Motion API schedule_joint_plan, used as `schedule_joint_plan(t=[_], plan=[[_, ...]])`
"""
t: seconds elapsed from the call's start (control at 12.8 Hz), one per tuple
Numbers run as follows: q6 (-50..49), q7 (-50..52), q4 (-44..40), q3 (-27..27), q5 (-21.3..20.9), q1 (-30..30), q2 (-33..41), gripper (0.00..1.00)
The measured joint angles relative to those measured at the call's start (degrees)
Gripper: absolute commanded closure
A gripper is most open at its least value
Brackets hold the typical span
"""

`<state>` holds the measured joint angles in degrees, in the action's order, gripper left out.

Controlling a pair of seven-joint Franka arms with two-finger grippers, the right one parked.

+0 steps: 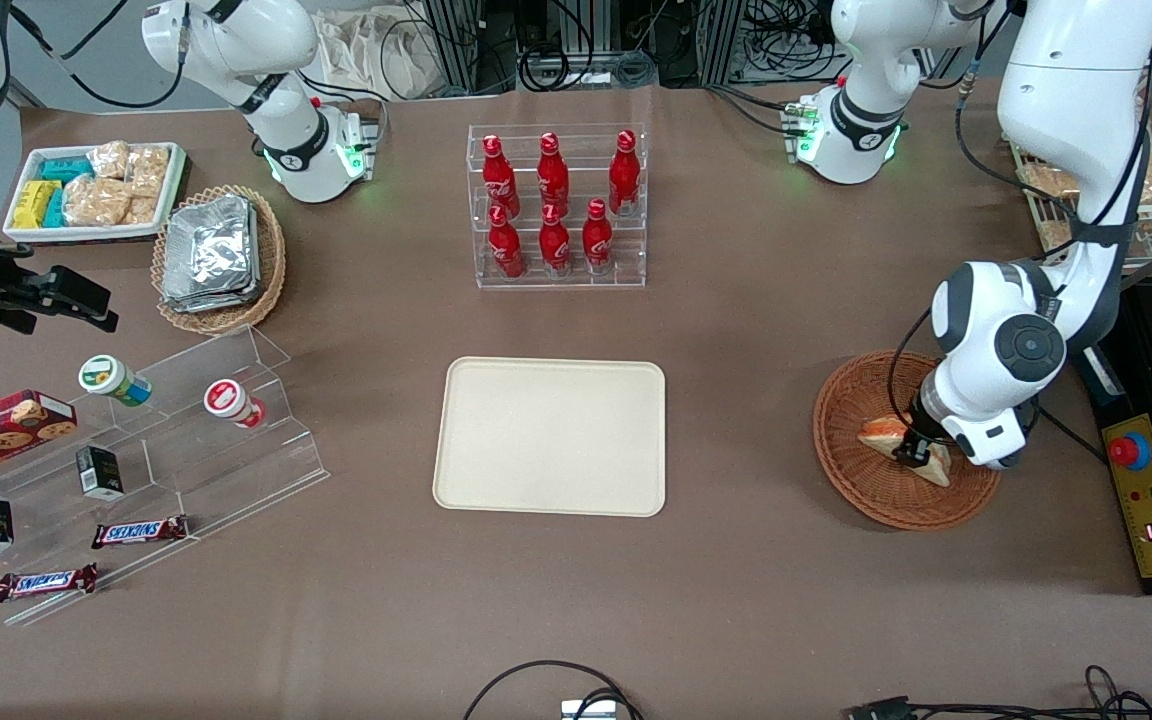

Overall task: Place sandwich from basket to tray
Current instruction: 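Lower the open left gripper around the sandwich and close it, then lift the sandwich out of the basket and carry it toward the tray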

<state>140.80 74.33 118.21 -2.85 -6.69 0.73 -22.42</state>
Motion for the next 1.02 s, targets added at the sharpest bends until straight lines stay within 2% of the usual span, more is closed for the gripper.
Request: schedule_joint_plan(t=[0.31, 0.55, 0.86, 1.02], plan=[[-0.8, 0.0, -0.97, -0.02, -3.15, 0.03, 0.29, 1.0], [-6.57, -1.69, -3.85, -0.22, -3.91, 0.27, 1.13, 1.0], [-19.54, -15.21, -7.58, -0.6, -4.17, 2.28, 6.73, 1.0], [-28.12, -21.95, -11.86, -2.57, -4.18, 2.6, 9.52, 1.0]])
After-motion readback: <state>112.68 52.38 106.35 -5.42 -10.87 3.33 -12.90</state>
